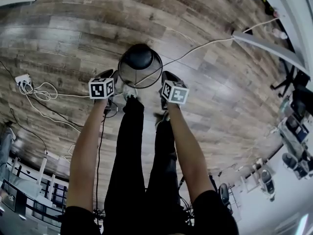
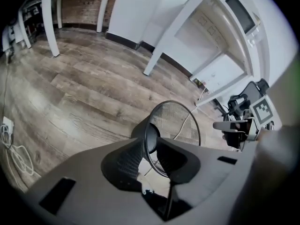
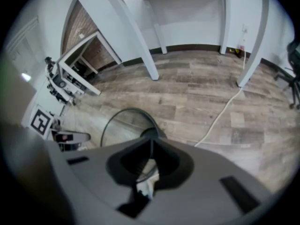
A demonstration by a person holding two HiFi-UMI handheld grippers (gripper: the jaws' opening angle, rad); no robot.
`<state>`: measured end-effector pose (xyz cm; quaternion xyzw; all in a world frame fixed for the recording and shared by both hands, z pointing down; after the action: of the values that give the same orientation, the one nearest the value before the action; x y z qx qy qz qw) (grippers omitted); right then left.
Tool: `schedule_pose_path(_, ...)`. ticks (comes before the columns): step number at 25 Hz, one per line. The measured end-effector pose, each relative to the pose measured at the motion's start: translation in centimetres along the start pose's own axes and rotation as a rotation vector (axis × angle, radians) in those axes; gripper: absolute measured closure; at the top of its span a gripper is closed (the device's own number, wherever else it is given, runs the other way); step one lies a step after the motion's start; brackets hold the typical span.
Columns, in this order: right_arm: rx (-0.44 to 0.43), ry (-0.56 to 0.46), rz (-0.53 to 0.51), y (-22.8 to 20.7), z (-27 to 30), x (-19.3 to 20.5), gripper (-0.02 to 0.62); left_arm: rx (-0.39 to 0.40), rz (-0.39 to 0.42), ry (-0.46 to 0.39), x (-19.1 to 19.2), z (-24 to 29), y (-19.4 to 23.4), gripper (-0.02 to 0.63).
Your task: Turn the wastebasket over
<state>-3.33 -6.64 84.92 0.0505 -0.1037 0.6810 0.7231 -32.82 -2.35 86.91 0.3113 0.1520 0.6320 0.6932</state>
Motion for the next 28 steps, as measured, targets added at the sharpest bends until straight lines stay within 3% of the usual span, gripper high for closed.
schedule_pose_path(5,-0.050,-0.052,-0.030,1.3,-5.4,-1.2,0.557,-0.101,0.025,-0.098,0.1,-5.3,-3.4,0.568)
schedule_pose_path(7,-0.071,-0.072,-0.041,2.1,-8.6,-1.2,0.560,-0.120,0.049,-0.131,0.8,-7.4,-5.6,0.571)
schedule_pose_path(17,-0.144,-0.139,-0.105,2.2,-22.5,-1.1,0.563,-0.032,0.007,-0.320,1.8,-17.6,-19.5,0.572)
schedule_pose_path(28,-0.270,-0.322,-0.246,2.2,-41.2,-2.0,0.563,-0.035,0.298,-0.527,0.6,-32.0,-37.4,0.572)
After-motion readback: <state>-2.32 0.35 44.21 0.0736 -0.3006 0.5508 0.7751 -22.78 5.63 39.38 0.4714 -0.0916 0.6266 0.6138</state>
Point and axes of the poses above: the fingertips, and each gripper's own axes: z forward along the fingers, y to its left, x out of its underside, the point moved 7 cm from there along -z, backward along the fingers, and after that the axes turned 14 degrees about x, right-handed, at the moved point
